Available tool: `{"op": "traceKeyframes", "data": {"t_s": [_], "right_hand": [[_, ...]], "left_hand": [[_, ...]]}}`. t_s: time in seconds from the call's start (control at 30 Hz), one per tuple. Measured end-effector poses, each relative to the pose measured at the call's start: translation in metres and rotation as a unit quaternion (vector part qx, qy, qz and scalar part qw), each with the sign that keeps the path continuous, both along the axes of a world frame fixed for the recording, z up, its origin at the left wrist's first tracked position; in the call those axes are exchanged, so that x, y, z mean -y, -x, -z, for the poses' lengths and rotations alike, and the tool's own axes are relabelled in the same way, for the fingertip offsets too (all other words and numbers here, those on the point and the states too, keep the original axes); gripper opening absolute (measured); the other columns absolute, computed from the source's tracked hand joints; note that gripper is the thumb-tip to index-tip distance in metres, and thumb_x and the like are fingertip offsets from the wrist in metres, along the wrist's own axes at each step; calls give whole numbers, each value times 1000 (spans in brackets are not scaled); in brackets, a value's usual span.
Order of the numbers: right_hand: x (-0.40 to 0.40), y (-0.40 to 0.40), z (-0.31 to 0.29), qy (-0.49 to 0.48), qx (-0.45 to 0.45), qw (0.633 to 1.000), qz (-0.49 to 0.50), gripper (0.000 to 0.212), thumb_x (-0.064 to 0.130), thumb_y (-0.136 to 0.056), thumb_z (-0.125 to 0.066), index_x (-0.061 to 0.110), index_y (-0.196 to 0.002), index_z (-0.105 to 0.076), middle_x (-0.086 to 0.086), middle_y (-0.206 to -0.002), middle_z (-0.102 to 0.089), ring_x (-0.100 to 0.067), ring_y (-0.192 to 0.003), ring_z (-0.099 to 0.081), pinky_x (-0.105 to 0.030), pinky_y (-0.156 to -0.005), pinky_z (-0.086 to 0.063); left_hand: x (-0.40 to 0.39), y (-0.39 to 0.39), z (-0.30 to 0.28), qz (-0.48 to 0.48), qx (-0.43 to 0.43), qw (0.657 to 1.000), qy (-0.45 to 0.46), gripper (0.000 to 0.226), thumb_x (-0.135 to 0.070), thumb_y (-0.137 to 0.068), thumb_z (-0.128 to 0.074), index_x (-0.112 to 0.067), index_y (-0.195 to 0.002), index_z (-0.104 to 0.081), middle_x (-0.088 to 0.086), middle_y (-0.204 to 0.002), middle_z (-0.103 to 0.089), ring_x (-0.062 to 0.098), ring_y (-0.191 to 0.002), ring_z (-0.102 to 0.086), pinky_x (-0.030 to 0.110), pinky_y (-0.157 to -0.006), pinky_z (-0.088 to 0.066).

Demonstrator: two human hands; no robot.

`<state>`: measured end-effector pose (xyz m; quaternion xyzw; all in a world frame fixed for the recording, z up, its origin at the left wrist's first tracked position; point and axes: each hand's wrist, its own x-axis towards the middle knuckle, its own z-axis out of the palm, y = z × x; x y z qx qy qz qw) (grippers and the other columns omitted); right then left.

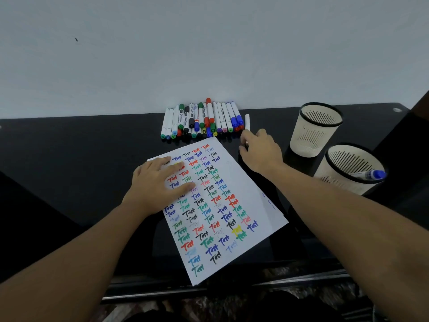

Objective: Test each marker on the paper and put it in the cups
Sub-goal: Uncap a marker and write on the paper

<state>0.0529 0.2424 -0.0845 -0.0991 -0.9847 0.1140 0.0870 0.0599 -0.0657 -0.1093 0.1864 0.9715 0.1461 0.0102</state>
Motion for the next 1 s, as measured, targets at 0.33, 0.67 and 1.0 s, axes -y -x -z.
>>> {"op": "traceKeyframes", "data": {"t_s": [0.33,0.67,1.0], "right_hand": [[3,-7,-7,21,28,999,-37,25,38,-103,-56,25,-124,-55,-5,-111,-58,-18,-92,-57,-40,-81,-57],[-7,-18,-8,-44,16,994,-102,34,18,-103,-60,31,-135,-62,-7,-123,-47,-24,-108,-47,-42,-93,-50],[-3,-15,-9,-100,24,985,-138,28,32,-110,-46,24,-134,-57,-6,-126,-56,-26,-115,-51,-44,-97,-45]], "left_hand": [[0,-2,-2,-1,2,1000,-2,97,-103,-68,-26,-51,-149,-39,-10,-162,-29,18,-150,-22,50,-123,-12],[-1,-2,-2,0,3,1000,11,99,-103,-67,-24,-50,-150,-38,-10,-163,-28,18,-150,-21,50,-123,-11],[-1,-2,-2,1,-1,1000,7,98,-102,-68,-25,-49,-150,-38,-10,-163,-29,18,-150,-22,49,-123,-12]]}}
